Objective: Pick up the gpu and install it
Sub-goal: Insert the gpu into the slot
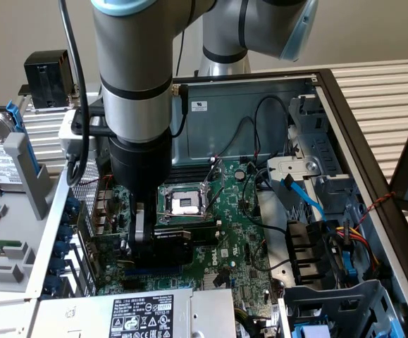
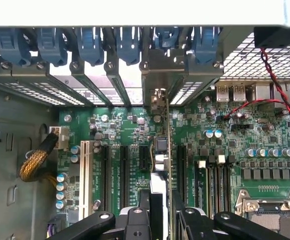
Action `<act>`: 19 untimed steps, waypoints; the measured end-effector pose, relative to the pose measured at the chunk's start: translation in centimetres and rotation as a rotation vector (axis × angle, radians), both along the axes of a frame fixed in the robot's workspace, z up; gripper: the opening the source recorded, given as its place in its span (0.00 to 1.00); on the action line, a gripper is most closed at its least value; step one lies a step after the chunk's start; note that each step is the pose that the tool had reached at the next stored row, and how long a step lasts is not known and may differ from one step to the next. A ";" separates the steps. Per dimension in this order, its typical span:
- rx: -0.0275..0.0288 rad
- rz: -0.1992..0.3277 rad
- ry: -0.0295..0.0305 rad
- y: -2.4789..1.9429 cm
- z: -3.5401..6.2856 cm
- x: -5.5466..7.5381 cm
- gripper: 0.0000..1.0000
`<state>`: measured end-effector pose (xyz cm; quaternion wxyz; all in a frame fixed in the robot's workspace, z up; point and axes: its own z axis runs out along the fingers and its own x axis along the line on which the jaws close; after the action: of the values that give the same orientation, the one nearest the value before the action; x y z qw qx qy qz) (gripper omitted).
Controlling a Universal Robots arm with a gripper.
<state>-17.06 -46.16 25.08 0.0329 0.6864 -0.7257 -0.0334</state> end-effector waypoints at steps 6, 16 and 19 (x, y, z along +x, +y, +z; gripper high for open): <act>0.0002 -0.016 0.0000 0.00 -0.05 0.0 0.27; 0.0004 -0.036 0.0000 -0.01 -0.07 0.0 0.27; 0.0003 -0.036 0.0000 -0.01 -0.07 0.0 0.27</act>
<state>-17.06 -46.17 25.01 0.0322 0.6731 -0.7380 -0.0341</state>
